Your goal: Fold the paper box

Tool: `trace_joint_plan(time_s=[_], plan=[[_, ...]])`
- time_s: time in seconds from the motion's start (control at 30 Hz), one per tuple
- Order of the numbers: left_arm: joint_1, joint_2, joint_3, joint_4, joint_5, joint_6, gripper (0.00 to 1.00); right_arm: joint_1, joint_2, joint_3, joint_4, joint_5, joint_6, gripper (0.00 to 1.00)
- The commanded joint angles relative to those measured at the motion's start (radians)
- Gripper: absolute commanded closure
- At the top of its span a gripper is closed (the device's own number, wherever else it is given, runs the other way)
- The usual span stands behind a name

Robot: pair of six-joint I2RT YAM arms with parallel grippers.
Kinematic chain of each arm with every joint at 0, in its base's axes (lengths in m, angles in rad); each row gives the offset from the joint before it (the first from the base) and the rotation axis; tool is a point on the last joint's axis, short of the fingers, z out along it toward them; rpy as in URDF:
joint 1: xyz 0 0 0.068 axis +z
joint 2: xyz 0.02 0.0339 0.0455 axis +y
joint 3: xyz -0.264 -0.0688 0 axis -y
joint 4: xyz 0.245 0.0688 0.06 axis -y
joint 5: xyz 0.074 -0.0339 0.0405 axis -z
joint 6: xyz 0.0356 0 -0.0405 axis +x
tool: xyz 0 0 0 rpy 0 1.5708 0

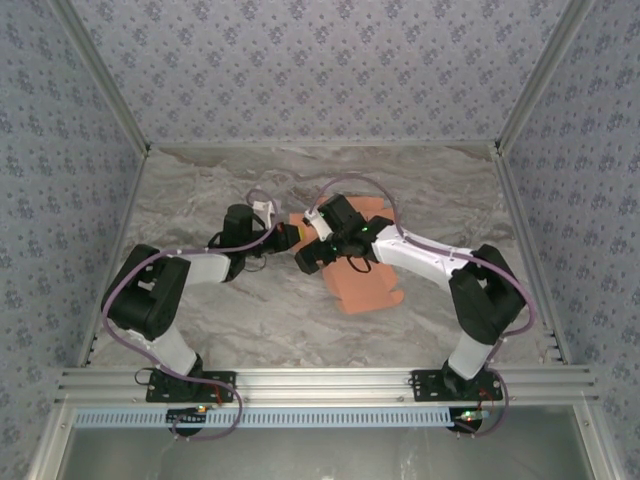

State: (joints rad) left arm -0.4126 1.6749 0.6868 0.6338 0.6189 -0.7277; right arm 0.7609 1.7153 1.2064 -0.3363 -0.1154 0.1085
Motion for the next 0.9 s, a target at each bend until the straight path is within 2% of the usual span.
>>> trace_joint_plan(time_s=[0.0,0.13,0.43,0.53,0.6,0.7,0.87], plan=[[0.007,-0.009,-0.017,0.043,-0.014,-0.004,1.0,-0.01,0.016,-0.005,-0.011,0.078,0.128,0.0],[0.008,-0.01,-0.02,0.027,-0.04,0.037,1.0,-0.036,0.01,-0.037,-0.04,0.063,0.135,0.03],[0.008,0.017,-0.038,0.098,-0.057,0.079,1.0,-0.114,0.023,-0.074,-0.079,0.124,0.166,0.09],[0.008,0.025,-0.046,0.108,-0.069,0.09,1.0,-0.125,0.01,-0.079,-0.073,0.1,0.191,0.1],[0.008,0.029,-0.046,0.095,-0.076,0.096,1.0,-0.117,-0.008,-0.076,-0.06,0.064,0.19,0.11],[0.008,0.032,-0.043,0.092,-0.074,0.084,1.0,-0.068,-0.025,-0.061,-0.032,0.021,0.163,0.06],[0.008,0.037,-0.036,0.083,-0.082,0.041,1.0,0.018,0.056,0.014,-0.024,0.086,0.17,0.0]])
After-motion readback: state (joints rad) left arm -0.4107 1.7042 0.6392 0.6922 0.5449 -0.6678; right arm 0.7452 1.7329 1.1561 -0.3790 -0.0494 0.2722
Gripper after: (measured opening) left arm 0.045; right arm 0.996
